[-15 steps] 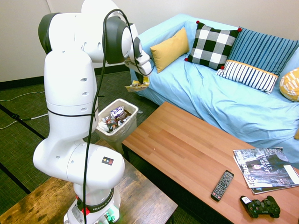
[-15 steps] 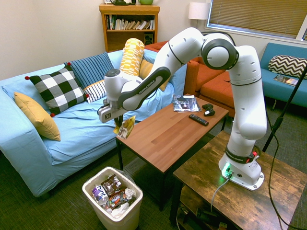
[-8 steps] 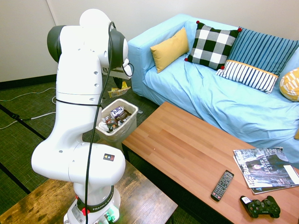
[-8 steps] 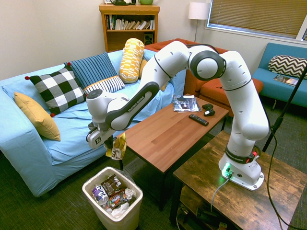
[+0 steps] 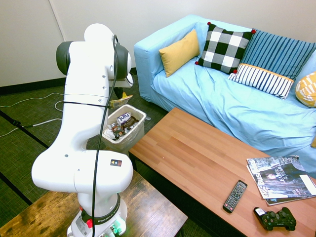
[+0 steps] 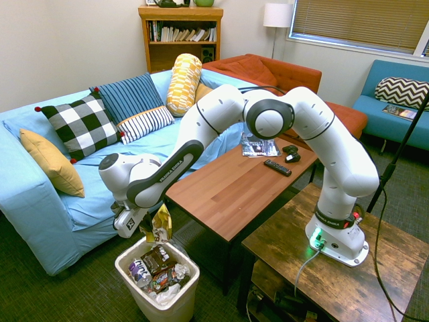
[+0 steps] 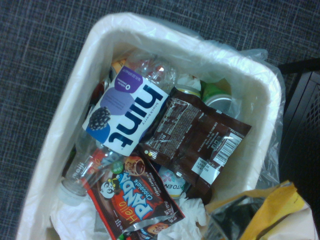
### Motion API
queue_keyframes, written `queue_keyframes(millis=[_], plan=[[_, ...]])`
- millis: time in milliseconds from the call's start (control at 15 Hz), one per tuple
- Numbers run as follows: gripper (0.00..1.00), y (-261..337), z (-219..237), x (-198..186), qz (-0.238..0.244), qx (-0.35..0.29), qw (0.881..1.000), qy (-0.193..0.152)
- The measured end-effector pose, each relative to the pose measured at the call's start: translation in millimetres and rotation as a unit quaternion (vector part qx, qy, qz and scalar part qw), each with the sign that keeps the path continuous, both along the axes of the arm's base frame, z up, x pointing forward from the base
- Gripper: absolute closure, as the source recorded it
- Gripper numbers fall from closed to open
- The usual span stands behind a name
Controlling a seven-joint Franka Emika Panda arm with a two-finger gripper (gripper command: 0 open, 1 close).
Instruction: Throw the chip bag in the trash bin
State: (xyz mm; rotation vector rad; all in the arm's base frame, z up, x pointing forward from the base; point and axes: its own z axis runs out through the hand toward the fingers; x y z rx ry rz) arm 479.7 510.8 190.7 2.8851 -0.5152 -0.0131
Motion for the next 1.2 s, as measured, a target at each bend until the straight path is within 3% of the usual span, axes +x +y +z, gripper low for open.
queue_keyframes(millis=[1200], plan=[[0.00, 5.8, 10.7, 14.3, -0.003, 0.010, 1.000, 0.003]])
